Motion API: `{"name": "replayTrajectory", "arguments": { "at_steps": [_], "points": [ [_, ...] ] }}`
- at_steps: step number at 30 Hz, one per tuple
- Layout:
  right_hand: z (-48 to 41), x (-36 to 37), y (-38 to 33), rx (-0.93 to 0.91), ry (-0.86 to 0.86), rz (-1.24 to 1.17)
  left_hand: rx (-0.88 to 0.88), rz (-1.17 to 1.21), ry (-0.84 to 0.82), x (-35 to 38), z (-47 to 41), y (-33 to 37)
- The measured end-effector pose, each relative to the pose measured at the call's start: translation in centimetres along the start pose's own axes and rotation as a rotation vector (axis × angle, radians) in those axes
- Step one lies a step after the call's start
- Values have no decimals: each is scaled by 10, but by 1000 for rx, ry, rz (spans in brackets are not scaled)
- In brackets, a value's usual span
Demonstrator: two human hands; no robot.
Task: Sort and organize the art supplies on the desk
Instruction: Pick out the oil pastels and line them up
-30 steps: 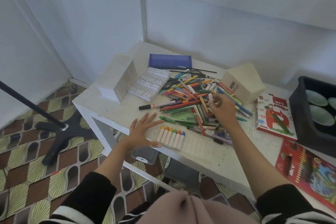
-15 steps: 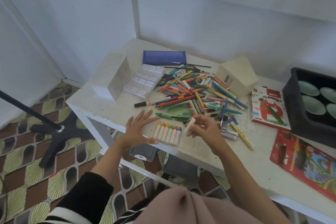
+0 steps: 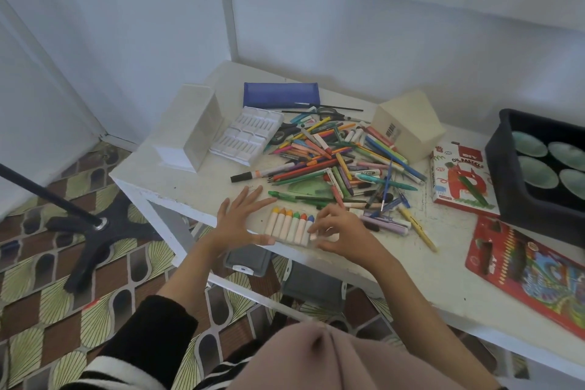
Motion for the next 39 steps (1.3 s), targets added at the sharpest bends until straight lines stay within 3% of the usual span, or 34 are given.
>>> {"name": "replayTrajectory", "arguments": {
  "at_steps": [4,11,26,39],
  "points": [
    [2,0,2,20,-1,68,3,-18,-1,0,0,0],
    [3,5,7,89,163,59,16,-35,10,1,-1,-3],
    [-1,5,10,247,187,7,48,-120,-23,4,-5,-8],
    [22,16,-1,140,454,102,19,-127,-19,2,-7,-4]
  ]
}}
Point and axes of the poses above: each hand's wrist, its own z-axis away from the middle knuckle, its own x-axis out of the palm, y = z × x, the point moved 4 cm from there along -z, towards the middle knuckle, and after that the axes turned 9 degrees about y, right-handed, at the moved point
